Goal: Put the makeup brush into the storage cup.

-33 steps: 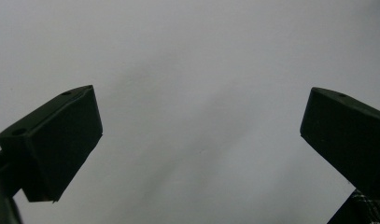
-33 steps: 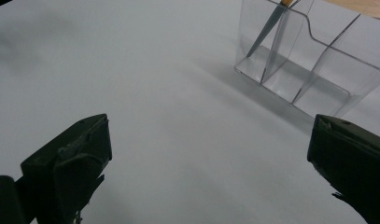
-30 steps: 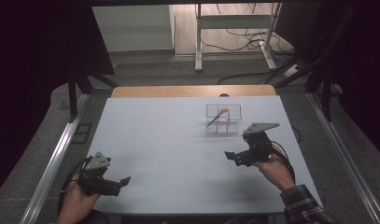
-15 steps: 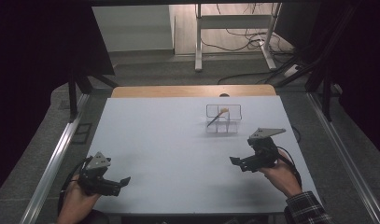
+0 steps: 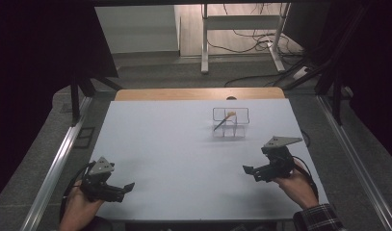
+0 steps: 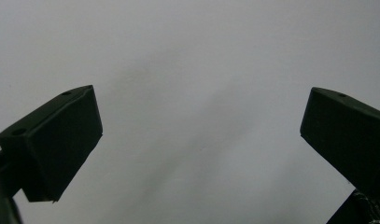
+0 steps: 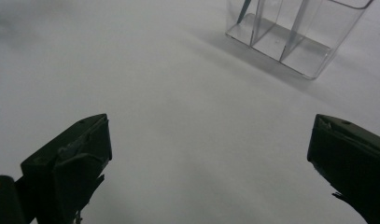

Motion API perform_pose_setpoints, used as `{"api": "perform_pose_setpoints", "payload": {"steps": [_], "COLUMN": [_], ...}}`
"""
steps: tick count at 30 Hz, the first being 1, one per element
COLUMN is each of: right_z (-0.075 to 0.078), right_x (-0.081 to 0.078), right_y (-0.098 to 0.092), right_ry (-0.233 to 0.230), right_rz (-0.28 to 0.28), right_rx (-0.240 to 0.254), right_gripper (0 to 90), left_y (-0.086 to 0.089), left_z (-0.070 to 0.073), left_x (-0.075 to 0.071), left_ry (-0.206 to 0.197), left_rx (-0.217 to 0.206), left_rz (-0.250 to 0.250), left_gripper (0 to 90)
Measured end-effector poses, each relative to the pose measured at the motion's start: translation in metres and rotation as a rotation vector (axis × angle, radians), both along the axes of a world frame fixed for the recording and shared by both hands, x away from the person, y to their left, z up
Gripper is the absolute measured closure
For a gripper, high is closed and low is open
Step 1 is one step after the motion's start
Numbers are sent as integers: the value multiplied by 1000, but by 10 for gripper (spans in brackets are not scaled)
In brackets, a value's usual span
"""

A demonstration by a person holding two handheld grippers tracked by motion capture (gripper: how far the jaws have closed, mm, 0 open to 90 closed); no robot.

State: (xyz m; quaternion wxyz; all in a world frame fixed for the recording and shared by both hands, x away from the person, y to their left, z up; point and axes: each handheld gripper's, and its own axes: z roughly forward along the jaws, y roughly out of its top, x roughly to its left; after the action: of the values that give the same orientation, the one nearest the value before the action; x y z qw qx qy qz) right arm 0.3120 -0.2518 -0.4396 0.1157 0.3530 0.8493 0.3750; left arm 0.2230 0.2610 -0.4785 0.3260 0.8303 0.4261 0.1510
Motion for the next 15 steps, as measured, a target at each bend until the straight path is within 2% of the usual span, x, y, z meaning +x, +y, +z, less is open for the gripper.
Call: {"api": "perform_pose_setpoints", "payload": {"steps": [15], "right_z": [-2], "right_x": [-11], "right_y": [-20], "right_ry": [-10], "right_rz": [-27], "right_rx": [-28], "right_gripper": [0], "left_y": [0], "left_z": [0], "left_x": [0], "left_ry": [3], "left_rx": [1], "left_rz": [0], "left_gripper": [0]}}
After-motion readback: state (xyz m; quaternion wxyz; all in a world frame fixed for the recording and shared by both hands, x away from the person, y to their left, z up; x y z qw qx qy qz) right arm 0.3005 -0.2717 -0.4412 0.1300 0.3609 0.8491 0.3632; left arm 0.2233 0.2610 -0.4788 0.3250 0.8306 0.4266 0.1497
